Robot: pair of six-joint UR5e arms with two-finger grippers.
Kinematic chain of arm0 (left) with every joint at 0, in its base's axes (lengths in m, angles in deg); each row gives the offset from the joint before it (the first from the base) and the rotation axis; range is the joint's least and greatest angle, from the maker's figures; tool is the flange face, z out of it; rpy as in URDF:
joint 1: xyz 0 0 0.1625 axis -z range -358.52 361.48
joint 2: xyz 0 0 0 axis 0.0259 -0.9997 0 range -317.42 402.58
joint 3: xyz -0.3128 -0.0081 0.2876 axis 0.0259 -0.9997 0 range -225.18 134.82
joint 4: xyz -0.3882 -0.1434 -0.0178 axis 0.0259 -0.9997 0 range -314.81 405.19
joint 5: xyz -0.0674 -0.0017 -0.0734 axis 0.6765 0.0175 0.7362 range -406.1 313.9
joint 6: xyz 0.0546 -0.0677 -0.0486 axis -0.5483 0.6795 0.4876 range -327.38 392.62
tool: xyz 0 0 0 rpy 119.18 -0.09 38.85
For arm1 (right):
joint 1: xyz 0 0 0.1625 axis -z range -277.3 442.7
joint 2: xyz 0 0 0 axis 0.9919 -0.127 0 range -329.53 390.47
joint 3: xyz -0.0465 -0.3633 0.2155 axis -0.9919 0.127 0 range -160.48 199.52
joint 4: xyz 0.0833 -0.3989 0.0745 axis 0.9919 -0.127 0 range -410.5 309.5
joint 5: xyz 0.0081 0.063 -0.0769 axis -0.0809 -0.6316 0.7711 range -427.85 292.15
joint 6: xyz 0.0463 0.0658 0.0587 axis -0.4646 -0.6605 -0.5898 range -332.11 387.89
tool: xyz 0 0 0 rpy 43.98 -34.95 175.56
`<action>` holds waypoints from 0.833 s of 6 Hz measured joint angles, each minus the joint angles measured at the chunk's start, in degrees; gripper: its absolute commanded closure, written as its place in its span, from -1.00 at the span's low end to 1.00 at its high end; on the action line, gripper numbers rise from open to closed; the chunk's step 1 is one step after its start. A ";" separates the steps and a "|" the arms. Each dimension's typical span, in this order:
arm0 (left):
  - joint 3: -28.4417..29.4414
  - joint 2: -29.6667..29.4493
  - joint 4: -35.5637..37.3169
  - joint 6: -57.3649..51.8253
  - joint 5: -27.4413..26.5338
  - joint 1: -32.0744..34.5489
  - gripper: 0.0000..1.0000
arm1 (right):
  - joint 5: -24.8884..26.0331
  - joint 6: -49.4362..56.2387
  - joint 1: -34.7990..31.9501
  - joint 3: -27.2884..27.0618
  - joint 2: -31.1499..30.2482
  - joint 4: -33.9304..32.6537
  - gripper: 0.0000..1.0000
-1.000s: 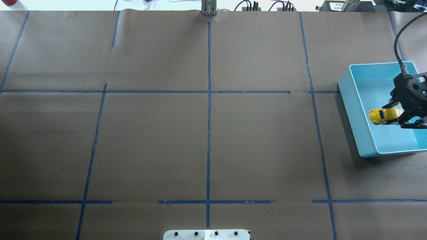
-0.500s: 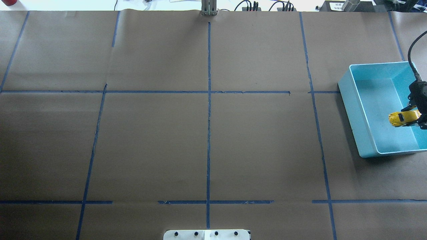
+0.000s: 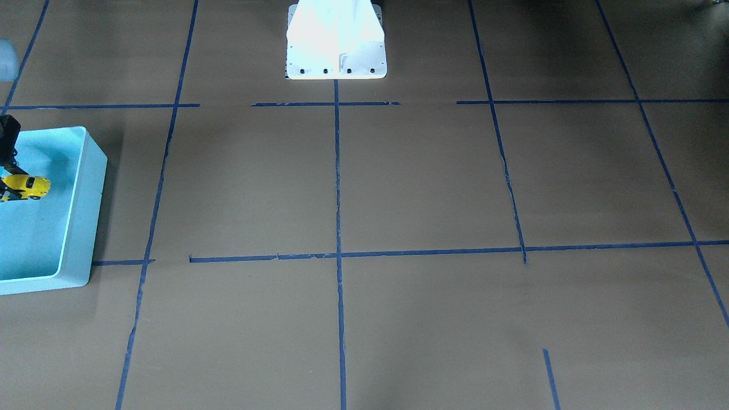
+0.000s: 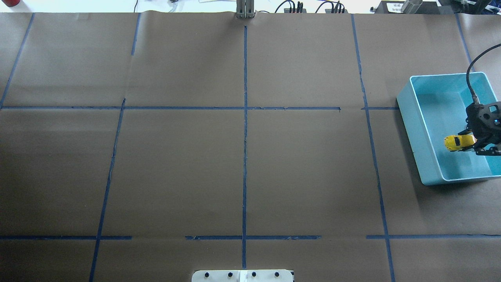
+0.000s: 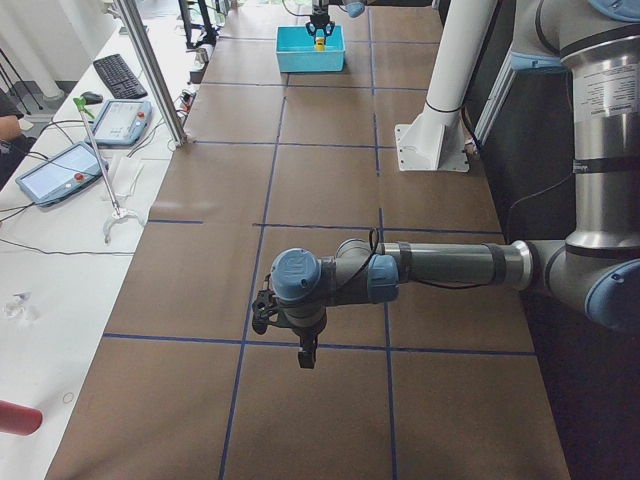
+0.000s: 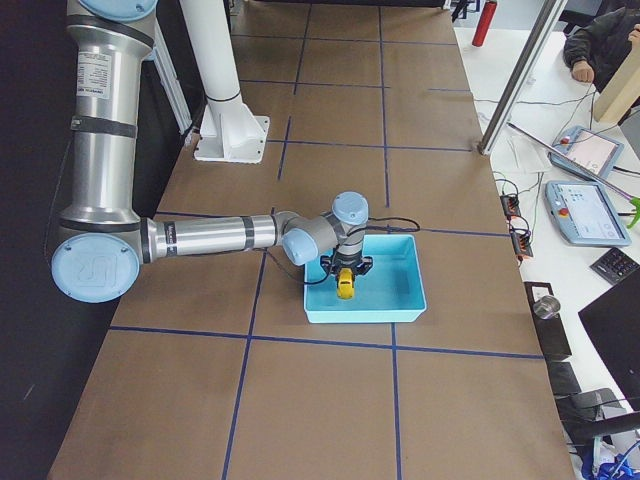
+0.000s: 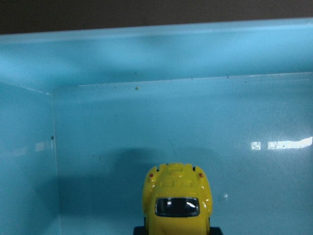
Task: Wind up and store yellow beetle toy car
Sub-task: 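Lower the car into the bin and open the right gripper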
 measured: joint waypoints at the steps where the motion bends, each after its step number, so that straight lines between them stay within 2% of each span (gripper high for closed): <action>1: -0.03 0.00 0.00 -0.02 0.00 0.00 -1.00 | -0.02 -1.15 0.98 2.25 1.52 1.35 0.95; 2: -0.05 0.00 0.00 -0.02 0.00 0.00 -1.00 | -0.03 -1.70 1.32 3.55 3.07 1.71 -0.22; 3: -0.05 0.00 0.00 -0.02 0.00 0.00 -1.00 | -0.06 -1.99 1.41 3.91 3.94 1.76 -0.99; 5: -0.12 0.00 0.00 -0.02 0.00 0.00 -1.00 | -0.59 -2.06 1.36 3.94 4.27 1.77 -1.00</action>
